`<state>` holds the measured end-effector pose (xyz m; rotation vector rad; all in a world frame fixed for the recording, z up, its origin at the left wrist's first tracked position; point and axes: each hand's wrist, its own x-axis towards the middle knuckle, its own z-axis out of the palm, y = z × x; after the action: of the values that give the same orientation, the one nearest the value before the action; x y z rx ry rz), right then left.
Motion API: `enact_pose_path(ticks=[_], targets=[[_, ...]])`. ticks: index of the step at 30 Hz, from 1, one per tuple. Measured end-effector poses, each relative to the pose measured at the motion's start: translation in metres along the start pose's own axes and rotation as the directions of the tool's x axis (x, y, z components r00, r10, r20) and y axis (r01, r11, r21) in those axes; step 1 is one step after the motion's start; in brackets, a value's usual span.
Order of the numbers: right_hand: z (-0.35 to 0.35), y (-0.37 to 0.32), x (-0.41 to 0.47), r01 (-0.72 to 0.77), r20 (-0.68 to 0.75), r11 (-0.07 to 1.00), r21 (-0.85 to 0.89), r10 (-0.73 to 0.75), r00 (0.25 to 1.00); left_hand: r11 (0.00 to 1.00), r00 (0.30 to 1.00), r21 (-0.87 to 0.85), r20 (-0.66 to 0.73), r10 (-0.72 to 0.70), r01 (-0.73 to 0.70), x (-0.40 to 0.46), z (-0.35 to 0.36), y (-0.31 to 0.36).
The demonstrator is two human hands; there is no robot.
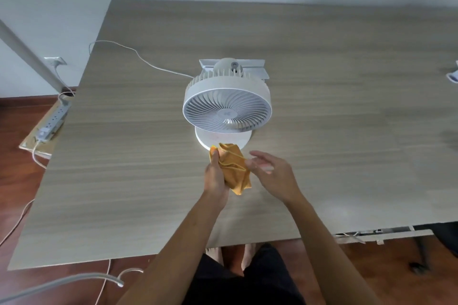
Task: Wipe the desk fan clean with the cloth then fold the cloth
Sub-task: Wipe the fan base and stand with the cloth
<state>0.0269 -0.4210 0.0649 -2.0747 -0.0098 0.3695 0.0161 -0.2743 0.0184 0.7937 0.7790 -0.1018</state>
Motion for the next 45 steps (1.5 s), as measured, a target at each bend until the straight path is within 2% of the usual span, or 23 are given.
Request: enact_pose_path(ticks=[6,12,14,16,19,22,28,33,38,41,45], targets=[[0.015,0.008,-0.006,0.092,0.026,0.992,-0.086,-0.090,0.996,0.999,0.993,0.012,0.113,0.034,-0.035,-0.014,0.002,-0.001],[0.022,0.016,0.007,0.111,0.060,0.982,-0.152,-0.103,0.993,0.996,0.990,0.030,0.119,0.079,-0.084,-0.021,0.003,-0.004],[0.023,0.019,0.009,0.092,0.054,0.991,-0.094,-0.088,0.995,0.991,0.987,0.059,0.114,0.112,-0.119,-0.024,0.003,-0.007],[0.026,0.021,0.009,0.052,0.030,0.998,0.033,-0.053,0.998,0.979,0.983,0.107,0.075,0.168,-0.176,-0.025,0.001,-0.009],[0.035,0.023,0.014,0.001,-0.015,0.975,0.223,0.002,1.000,0.950,0.967,0.184,0.015,0.254,-0.252,-0.022,-0.002,-0.012],[0.044,0.027,0.021,-0.017,-0.002,0.948,0.319,0.019,1.000,0.931,0.954,0.217,0.019,0.298,-0.295,-0.014,-0.004,-0.014],[0.054,0.042,0.031,0.062,-0.059,0.964,0.259,-0.049,0.997,0.911,0.947,0.264,0.023,0.321,-0.316,0.004,-0.011,-0.022],[0.059,0.052,0.042,0.070,0.003,0.948,0.311,-0.074,0.997,0.852,0.918,0.348,0.072,0.391,-0.390,0.022,-0.017,-0.032],[0.070,0.061,0.062,0.095,-0.111,0.961,0.258,-0.069,0.991,0.794,0.876,0.373,0.164,0.453,-0.481,0.043,-0.022,-0.033],[0.070,0.068,0.076,0.106,-0.162,0.940,0.325,-0.055,0.985,0.712,0.798,0.369,0.194,0.570,-0.598,0.053,-0.029,-0.026],[0.067,0.083,0.093,0.114,-0.223,0.890,0.442,-0.015,0.975,0.437,0.591,0.489,0.218,0.777,-0.755,0.078,-0.055,-0.022]])
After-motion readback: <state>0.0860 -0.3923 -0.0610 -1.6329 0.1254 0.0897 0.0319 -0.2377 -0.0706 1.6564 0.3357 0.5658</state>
